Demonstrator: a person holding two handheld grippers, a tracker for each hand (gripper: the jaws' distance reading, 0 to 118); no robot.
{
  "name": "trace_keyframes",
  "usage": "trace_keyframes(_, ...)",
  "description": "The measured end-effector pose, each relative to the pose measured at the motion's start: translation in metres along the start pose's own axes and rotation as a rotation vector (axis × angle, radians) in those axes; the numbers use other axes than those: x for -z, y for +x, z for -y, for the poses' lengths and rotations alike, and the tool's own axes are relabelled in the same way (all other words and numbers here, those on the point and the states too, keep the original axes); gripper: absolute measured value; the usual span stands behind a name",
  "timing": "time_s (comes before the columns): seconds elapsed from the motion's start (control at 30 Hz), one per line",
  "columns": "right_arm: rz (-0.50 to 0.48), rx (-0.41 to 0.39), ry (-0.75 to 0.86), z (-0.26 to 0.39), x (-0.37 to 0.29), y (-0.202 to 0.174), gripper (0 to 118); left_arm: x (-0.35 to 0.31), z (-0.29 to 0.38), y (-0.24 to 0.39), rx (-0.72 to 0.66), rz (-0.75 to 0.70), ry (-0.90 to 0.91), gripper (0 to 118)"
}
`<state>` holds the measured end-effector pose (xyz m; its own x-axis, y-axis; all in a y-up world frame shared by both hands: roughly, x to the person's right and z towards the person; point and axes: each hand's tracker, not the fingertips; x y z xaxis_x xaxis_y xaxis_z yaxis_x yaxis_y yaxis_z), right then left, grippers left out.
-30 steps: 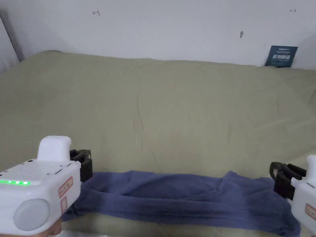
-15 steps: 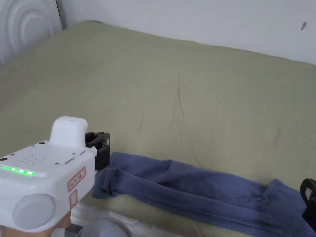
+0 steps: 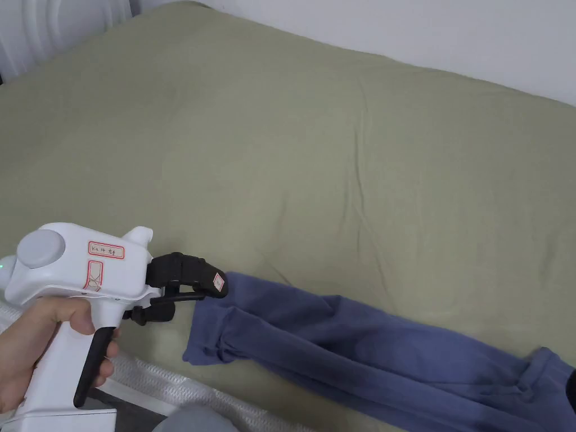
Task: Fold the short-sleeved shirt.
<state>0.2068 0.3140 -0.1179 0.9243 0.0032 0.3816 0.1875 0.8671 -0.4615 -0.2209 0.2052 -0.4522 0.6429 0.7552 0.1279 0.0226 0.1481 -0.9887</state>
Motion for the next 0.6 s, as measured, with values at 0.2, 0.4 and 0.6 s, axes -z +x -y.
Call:
trace_keyframes(0.2,0.019,0.005,-0.012,0.005,0.005,0.001,3,0.018,-0.017,0.006,-0.003,0.071,-0.016,112)
trace_keyframes(0.4,0.016,0.017,-0.006,0.009,0.008,-0.007,3,0.049,-0.018,0.016,0.007,0.123,-0.109,112)
trace_keyframes(0.6,-0.001,0.003,-0.009,0.014,0.008,-0.011,3,0.06,-0.007,0.007,-0.072,0.119,-0.167,5)
